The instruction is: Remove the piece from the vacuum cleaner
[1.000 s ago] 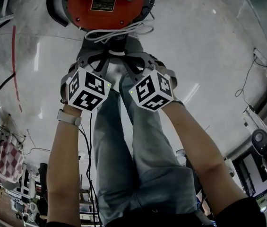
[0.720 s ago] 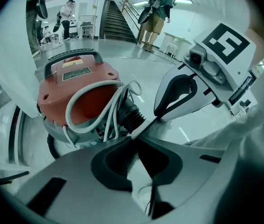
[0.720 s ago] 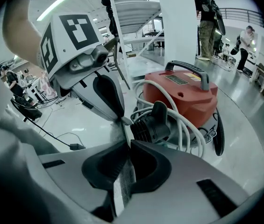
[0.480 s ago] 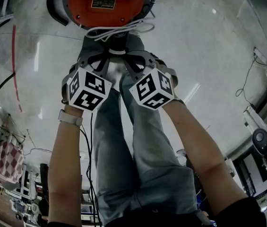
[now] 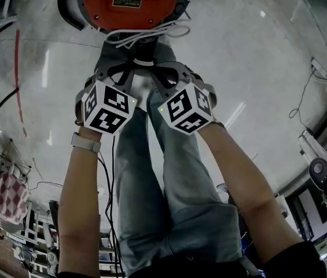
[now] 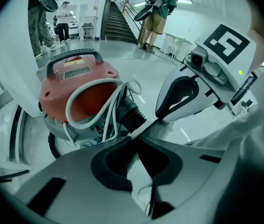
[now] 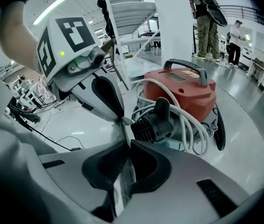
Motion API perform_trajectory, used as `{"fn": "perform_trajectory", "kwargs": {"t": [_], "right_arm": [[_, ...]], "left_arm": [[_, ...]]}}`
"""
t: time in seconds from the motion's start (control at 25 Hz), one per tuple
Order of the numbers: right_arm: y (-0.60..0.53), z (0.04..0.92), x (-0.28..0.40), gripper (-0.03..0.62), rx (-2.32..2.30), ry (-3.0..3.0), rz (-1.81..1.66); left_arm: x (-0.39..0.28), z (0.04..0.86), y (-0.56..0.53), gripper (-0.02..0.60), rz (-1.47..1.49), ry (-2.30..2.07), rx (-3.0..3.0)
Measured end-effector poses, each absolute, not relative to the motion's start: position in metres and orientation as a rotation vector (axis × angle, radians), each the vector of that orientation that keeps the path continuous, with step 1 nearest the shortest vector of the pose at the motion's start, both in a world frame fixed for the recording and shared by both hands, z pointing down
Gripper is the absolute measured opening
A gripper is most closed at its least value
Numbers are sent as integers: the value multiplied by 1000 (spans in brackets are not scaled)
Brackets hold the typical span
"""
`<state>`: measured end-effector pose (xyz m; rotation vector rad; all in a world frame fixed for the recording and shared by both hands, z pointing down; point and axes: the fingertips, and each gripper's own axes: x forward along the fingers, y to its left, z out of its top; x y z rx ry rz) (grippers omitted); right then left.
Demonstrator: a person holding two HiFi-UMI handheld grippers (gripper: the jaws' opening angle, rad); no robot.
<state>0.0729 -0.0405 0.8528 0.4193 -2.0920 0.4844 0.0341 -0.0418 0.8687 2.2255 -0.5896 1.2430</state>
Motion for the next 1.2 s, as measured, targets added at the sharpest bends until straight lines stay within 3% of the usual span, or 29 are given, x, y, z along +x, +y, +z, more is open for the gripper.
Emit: {"fn": "perform_trajectory", "kwargs": {"t": [1.2], "right_arm": [[-19, 860, 66, 41, 311, -2076, 501]], "left_arm": [[28, 879, -21, 55, 1248, -585, 2137]]}}
